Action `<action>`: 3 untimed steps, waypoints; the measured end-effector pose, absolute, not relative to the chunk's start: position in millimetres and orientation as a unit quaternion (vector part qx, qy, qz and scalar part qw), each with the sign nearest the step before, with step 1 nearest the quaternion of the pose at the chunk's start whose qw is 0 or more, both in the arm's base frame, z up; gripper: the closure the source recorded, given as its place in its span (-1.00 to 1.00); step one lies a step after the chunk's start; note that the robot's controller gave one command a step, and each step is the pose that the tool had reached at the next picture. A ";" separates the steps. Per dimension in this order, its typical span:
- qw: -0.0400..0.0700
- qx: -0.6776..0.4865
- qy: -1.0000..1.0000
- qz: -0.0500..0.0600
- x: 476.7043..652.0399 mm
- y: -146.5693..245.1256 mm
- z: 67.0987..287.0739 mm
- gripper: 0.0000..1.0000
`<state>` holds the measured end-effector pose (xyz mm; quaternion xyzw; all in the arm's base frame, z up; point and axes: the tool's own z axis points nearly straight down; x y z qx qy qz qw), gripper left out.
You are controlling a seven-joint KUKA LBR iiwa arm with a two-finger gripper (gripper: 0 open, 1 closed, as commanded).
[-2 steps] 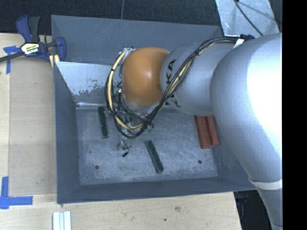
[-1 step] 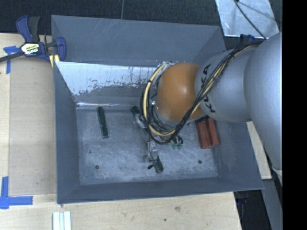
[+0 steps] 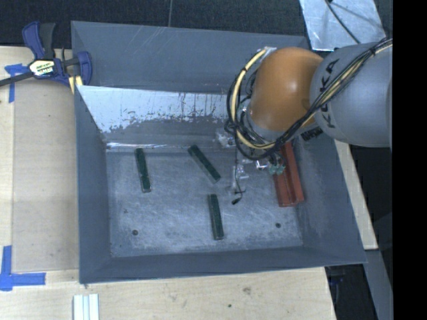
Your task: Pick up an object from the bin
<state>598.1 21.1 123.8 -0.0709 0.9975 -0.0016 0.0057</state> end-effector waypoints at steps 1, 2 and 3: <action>-0.005 -0.027 1.000 -0.001 612.5 36.1 70.5 -1.00; 0.003 -0.026 1.000 0.001 613.4 36.6 71.5 1.00; 0.006 -0.042 0.999 0.000 610.5 29.6 213.1 1.00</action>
Offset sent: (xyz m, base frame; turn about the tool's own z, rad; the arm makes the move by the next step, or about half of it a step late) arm 0.0143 0.0158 -0.0538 0.0890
